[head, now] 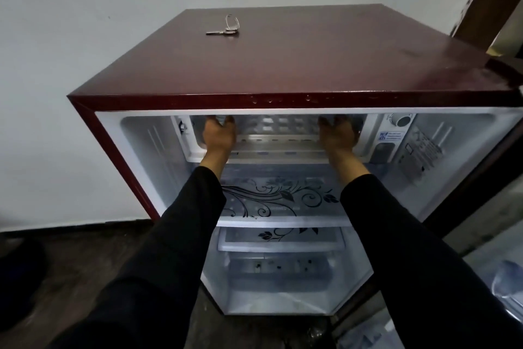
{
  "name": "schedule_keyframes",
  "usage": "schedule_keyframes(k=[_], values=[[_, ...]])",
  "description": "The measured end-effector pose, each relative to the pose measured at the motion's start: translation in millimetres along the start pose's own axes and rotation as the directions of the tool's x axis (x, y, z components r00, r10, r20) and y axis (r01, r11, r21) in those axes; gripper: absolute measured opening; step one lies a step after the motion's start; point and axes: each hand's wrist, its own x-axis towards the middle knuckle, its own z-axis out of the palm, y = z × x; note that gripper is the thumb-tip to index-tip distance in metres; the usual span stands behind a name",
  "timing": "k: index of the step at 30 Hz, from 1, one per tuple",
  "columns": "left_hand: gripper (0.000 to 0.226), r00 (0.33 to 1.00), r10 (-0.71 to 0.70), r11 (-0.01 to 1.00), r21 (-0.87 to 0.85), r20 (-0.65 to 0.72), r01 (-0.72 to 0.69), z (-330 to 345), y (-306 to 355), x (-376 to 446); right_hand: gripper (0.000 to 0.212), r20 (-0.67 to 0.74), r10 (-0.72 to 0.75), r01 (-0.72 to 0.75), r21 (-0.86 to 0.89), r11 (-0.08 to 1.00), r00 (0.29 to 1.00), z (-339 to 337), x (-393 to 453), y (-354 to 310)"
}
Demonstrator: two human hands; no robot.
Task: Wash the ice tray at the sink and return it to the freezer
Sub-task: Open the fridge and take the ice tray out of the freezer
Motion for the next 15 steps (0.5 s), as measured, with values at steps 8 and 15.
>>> schedule_keyframes(k=[8, 15], values=[[0.026, 0.997, -0.067, 0.997, -0.025, -0.025, 0.067, 11, -6, 10, 0.019, 0.041, -0.027, 0.027, -0.015, 1.0, 0.999, 3, 5, 4], [0.024, 0.994, 0.007, 0.986, -0.168, -0.105, -0.024, 4, -1, -2, 0.034, -0.011, -0.001, 0.002, 0.086, 0.996, 1.0, -6, -12, -9]])
